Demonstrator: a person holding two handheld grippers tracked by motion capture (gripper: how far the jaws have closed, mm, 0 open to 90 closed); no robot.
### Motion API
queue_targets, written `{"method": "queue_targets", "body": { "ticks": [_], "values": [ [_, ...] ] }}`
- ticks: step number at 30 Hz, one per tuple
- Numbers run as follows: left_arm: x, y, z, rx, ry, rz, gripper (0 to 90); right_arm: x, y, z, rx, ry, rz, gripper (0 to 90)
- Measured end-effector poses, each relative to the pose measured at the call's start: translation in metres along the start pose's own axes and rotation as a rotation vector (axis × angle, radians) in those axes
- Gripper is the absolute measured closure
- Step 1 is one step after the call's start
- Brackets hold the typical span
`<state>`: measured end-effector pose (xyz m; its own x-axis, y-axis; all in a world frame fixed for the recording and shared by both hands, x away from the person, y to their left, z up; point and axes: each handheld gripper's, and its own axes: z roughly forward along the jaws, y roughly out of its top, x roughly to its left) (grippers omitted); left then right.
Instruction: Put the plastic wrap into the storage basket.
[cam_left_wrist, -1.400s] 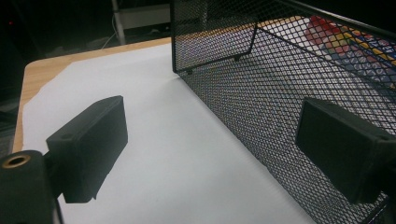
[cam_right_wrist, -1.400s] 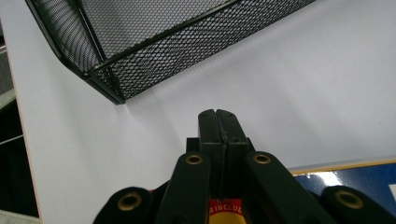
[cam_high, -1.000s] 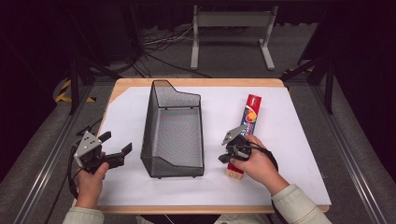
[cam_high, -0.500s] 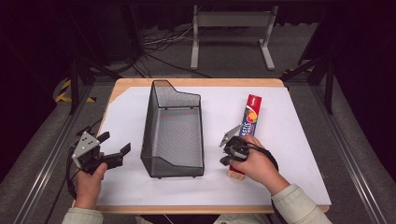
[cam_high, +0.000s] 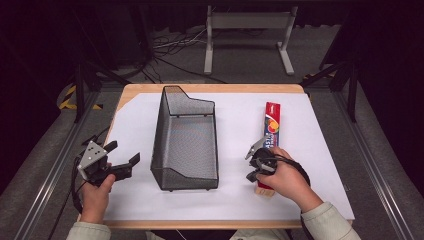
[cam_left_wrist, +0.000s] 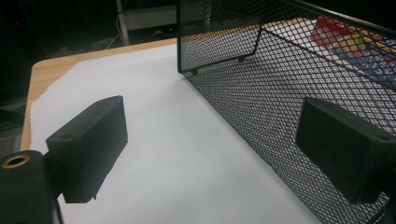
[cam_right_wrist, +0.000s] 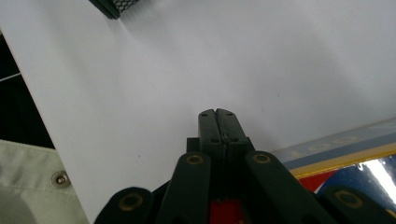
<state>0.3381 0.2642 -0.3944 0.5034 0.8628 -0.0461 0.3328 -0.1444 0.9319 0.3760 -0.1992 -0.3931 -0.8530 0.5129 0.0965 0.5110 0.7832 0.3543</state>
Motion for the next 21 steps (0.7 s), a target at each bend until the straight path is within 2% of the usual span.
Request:
{"method": "queue_targets", "body": {
  "ticks": [8,12,21],
  "values": [
    [-0.001,0.0,0.001,-0.005,0.005,0.0,10.0,-0.005,-0.018,-0.009,0.009,-0.007,0.039,90.0],
    [-0.001,0.0,0.001,-0.002,0.006,0.0,10.0,-0.009,-0.028,-0.015,0.034,-0.035,0.054,90.0],
    [0.0,0.0,0.002,0.003,0.005,-0.005,10.0,-0.022,-0.049,-0.029,0.016,-0.046,0.118,90.0]
  ]
}}
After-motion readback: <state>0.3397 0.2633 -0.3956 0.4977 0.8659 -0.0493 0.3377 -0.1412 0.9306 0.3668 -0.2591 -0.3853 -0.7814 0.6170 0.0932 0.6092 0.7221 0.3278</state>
